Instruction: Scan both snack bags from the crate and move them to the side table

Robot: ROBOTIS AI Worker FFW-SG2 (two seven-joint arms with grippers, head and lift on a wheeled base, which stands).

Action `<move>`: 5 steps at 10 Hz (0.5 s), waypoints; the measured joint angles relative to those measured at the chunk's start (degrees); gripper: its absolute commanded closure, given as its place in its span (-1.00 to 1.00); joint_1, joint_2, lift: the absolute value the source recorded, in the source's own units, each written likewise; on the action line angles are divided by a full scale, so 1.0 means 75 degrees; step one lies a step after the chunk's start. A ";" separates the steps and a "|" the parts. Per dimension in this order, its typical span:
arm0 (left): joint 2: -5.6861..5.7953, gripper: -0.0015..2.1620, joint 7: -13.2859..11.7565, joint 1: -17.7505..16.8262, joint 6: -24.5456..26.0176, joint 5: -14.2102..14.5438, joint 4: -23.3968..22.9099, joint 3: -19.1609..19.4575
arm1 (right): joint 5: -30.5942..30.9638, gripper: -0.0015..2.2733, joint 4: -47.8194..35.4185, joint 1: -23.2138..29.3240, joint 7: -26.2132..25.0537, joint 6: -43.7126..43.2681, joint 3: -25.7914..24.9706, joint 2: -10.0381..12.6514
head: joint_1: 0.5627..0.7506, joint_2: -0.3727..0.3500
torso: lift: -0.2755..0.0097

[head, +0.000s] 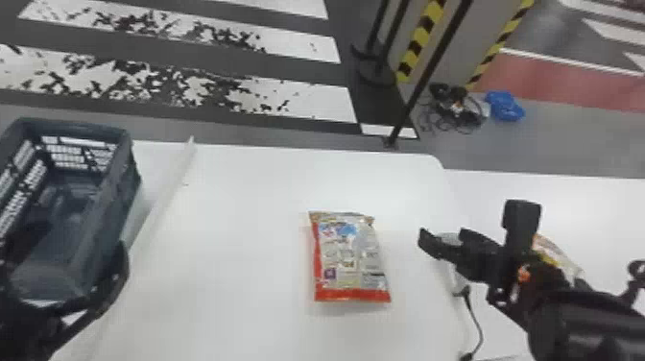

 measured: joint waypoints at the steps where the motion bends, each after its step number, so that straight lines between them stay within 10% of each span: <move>1: 0.0000 -0.91 0.0215 -0.0016 0.0247 -0.0016 -0.0013 -0.0007 | 0.0224 -0.93 0.0174 -0.0049 -0.0007 0.0032 -0.0015 -0.0129 | 0.41 -0.88 | 0.73; 5: -0.0008 -0.91 0.0936 -0.0026 0.1222 -0.0034 -0.0141 -0.0077 | 0.0409 -0.93 0.1311 -0.0541 0.0111 0.0366 -0.0065 -0.0608 | 0.41 -0.94 | 0.73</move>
